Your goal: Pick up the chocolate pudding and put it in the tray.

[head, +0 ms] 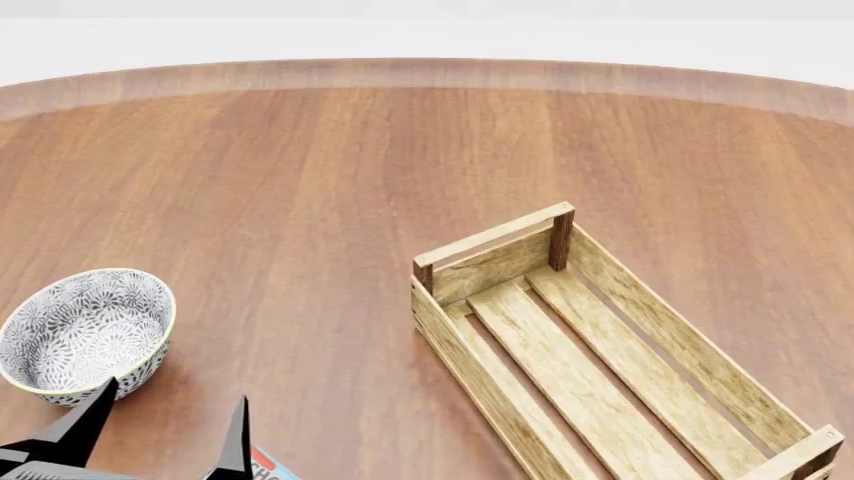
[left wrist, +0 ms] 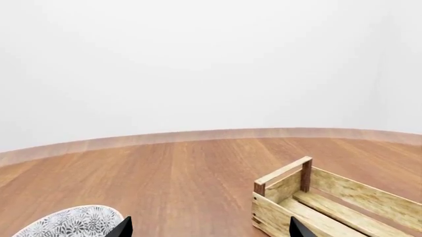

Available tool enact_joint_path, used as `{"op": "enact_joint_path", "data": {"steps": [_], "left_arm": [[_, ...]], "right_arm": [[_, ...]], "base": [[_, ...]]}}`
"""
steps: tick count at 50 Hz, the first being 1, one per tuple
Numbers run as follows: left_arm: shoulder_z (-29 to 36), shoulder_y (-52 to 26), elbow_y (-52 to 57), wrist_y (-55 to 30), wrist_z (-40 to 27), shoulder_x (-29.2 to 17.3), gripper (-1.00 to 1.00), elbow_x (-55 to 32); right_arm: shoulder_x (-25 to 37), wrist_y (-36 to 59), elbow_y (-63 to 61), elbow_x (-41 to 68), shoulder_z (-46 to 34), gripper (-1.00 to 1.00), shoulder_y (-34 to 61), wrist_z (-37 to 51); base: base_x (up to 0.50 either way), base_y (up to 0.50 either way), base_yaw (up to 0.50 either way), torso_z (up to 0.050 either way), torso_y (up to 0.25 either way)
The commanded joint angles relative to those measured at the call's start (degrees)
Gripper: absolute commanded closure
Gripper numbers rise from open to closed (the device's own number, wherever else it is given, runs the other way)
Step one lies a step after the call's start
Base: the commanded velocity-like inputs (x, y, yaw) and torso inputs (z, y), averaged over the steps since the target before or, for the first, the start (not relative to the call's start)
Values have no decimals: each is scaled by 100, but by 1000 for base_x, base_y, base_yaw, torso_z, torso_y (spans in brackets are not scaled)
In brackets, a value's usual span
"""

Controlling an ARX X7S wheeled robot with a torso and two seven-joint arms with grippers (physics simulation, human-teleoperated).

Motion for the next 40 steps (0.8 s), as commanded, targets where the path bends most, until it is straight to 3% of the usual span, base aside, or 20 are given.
{"op": "enact_joint_path", "data": {"steps": [1,40], "left_arm": [[20,-14,-9,10,-18,-20,-100,-30],[108,-30,44,18,-108,-77,-100,-103]], "right_arm": [[-19,14,54,2,-51,-100,67,13],[-91,-58,408,50,-164,-100,296,26]], "base": [[0,0,0,0,0],[0,0,0,0,0]]}}
